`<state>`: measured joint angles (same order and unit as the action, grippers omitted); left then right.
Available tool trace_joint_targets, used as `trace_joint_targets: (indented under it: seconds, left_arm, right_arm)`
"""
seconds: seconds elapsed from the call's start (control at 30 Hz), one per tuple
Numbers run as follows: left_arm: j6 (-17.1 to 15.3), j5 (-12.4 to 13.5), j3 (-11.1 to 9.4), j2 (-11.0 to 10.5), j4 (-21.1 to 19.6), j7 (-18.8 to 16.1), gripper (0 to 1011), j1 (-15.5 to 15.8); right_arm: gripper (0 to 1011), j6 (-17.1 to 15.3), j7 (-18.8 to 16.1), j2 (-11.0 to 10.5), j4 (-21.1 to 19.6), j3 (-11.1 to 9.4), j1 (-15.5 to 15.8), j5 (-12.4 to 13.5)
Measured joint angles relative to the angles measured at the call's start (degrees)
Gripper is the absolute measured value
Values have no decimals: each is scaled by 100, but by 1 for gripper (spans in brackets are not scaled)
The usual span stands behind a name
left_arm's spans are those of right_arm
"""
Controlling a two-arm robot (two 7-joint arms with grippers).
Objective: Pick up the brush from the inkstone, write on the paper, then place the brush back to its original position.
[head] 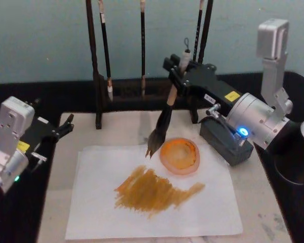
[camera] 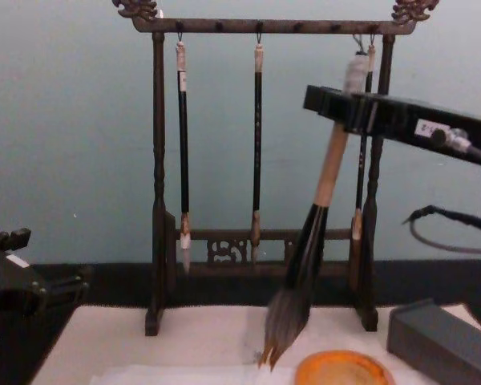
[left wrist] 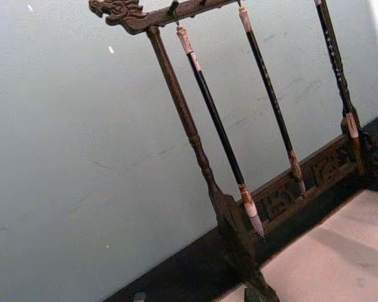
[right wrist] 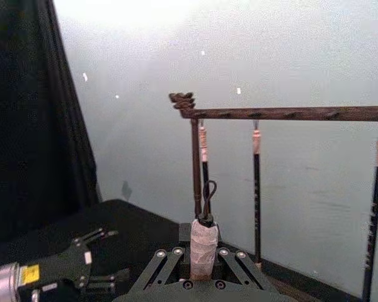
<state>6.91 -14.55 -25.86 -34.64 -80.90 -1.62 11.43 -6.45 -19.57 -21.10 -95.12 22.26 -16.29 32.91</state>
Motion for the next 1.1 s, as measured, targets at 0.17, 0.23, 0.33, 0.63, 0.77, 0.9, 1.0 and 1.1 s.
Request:
trace_joint_targets:
  seconds: [0.17,0.23,0.33,0.63,0.77,0.9,1.0,1.1]
  left_arm:
    - [0,0,0,0,0,0,1010,0]
    - [0,0,0,-1,0,0,1010,0]
    - [0,0,0,-1,0,0,1009,0]
    - [0,0,0,0,0,0,1010,0]
    - [0,0,0,-1,0,0,1010,0]
    - [0,0,0,0,0,0,1010,0]
    - [0,1,0,0,0,0,1010,0]
    - [0,0,0,0,0,0,1010,0]
  right_arm:
    - [154,-158,70,111,42,-287,54,514]
    - [154,-298,156,169,91,-481,85,873]
    - [154,-470,242,205,153,-672,109,1214]
    - [154,-1811,801,295,737,-1452,64,2818]
    - [154,-2226,1078,359,1025,-1667,20,3321]
    - [154,-2385,1293,433,1300,-1786,-23,3642]
    - [154,-2377,1343,451,1436,-1768,-57,3707]
    - [154,-2321,1383,468,1586,-1732,-95,3736]
